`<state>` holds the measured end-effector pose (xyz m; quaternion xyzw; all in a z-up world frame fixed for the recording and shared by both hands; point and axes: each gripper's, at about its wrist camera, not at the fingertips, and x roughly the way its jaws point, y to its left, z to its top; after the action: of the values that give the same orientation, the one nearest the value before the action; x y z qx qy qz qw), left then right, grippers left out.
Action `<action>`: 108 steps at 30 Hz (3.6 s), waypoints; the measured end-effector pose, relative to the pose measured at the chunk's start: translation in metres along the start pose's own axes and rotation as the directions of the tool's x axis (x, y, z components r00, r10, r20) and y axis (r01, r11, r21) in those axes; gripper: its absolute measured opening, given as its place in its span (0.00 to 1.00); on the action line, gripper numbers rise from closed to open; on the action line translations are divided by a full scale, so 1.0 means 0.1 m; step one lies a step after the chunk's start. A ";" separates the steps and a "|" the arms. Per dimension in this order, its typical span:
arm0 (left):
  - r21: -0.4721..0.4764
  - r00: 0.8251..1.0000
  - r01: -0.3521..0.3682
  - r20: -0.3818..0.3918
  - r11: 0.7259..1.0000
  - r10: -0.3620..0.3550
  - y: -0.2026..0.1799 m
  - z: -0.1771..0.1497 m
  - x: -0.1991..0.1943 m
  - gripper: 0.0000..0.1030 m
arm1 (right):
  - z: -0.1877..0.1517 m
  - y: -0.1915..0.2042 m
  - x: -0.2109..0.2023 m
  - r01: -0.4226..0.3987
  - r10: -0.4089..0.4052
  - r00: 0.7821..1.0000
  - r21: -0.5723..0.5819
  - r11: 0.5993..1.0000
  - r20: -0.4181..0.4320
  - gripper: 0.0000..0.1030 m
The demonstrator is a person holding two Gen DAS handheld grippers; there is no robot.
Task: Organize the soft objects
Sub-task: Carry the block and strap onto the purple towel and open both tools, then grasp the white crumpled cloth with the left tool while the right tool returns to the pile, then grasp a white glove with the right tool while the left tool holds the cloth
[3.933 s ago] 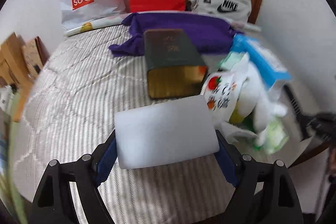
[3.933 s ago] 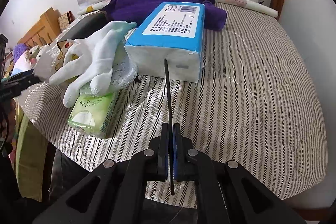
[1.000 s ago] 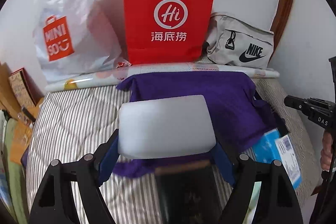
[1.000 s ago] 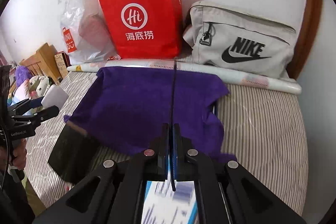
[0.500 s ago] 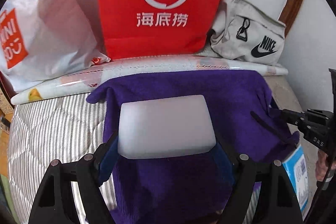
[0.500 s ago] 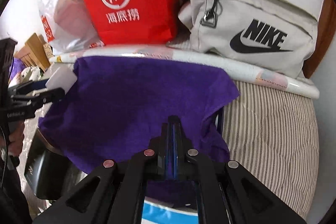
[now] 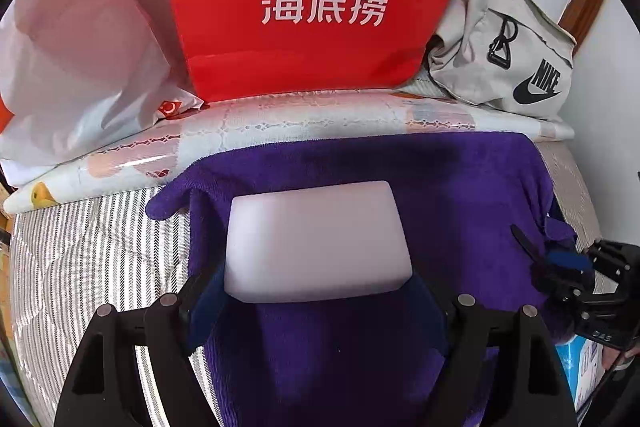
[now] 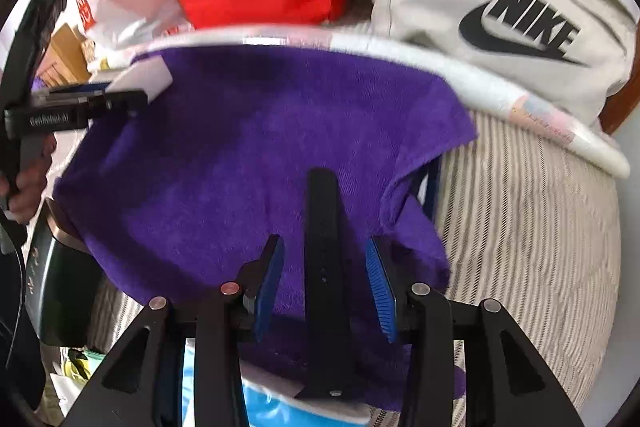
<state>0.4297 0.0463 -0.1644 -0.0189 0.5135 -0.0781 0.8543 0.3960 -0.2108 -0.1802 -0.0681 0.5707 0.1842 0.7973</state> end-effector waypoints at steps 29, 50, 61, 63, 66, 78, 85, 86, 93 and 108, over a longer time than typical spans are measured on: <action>-0.045 0.999 0.032 -0.040 0.998 -0.034 0.09 -0.04 -0.14 0.89 | 0.14 -0.09 -0.33 0.009 -0.017 0.991 0.064 0.998 0.136 0.50; -0.012 0.989 0.051 0.136 0.999 -0.048 -0.23 -1.55 -1.82 0.82 | -1.10 0.64 -1.62 -0.052 0.030 0.956 0.070 0.996 0.292 0.50; -0.002 0.993 0.103 0.050 0.995 -0.103 -0.32 -2.64 -1.80 0.82 | -1.82 0.97 -1.74 -0.101 0.077 0.951 0.063 0.993 0.299 0.50; -0.004 0.994 0.095 0.047 0.995 -0.095 -0.33 -2.83 -1.72 0.82 | -1.92 1.02 -1.70 -0.112 0.087 0.953 0.069 0.991 0.291 0.50; 0.007 0.996 0.084 0.028 0.996 -0.084 -0.40 -3.00 -1.58 0.82 | -2.07 1.07 -1.62 -0.119 0.094 0.957 0.075 0.990 0.274 0.50; 0.129 0.996 0.040 0.069 0.991 -0.049 -0.81 -3.12 -1.26 0.82 | -2.31 0.91 -1.59 -0.098 0.061 0.963 0.131 0.986 0.261 0.50; 0.152 0.992 -0.023 0.129 0.988 0.003 -0.83 -3.19 -1.35 0.31 | -2.35 0.88 -1.45 -0.100 0.064 0.971 0.150 0.984 0.230 0.50; 0.141 0.992 0.000 0.123 0.990 -0.017 -0.79 -3.19 -1.38 0.31 | -2.35 0.88 -1.44 -0.104 0.068 0.971 0.149 0.983 0.228 0.50; 0.093 0.989 0.063 0.126 0.994 -0.075 -0.56 -3.24 -1.56 0.31 | -2.36 0.97 -1.38 -0.115 0.085 0.971 0.128 0.985 0.222 0.50; -0.043 0.994 -0.024 0.105 0.999 0.028 -0.08 -3.22 -1.50 0.31 | -2.18 1.35 -1.20 -0.183 0.173 0.963 0.031 0.983 0.209 0.50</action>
<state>0.0763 0.0771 -0.1843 -0.0341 0.4693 -0.0553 0.8807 0.1193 -0.1819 -0.1286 0.0227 0.4936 0.2467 0.8337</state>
